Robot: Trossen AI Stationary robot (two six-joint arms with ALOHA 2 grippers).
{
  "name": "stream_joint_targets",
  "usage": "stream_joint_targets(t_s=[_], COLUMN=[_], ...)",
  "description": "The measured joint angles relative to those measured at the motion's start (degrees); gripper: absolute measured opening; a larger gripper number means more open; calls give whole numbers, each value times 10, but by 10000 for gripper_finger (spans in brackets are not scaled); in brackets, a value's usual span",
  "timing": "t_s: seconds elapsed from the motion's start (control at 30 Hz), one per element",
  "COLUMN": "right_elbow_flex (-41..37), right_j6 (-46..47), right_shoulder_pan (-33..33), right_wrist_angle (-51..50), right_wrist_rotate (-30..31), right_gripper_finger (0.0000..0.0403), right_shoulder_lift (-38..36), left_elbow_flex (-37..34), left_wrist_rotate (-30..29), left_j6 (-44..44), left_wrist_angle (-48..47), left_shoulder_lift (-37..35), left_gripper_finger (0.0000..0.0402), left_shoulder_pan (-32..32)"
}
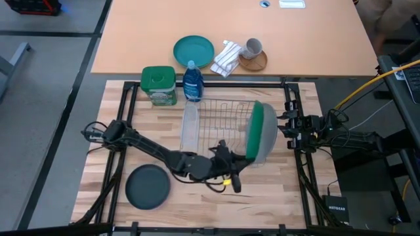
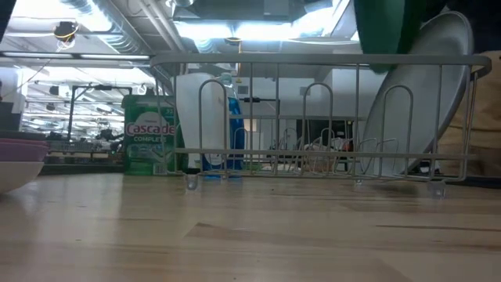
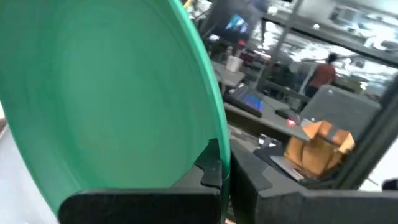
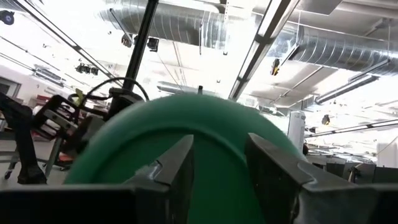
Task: Sort dishes
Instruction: Put the green plate into the dish rack
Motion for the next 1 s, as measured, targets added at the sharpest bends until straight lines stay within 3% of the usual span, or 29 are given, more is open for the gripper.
stream_joint_targets(t_s=[0.73,1.0], right_elbow_flex=[0,0], right_j6=[-15,-15], right_shoulder_pan=[0,0], right_wrist_angle=[-3,-5], right_wrist_rotate=[0,0], right_gripper_finger=[147,147], right_shoulder_lift=[0,0], left_elbow_flex=[0,0], left_wrist_rotate=[9,5], left_j6=[-174,-233], left_wrist_angle=[-22,-101], left_shoulder_lift=[50,50], left_gripper_finger=[0,0], left_shoulder_pan=[69,79])
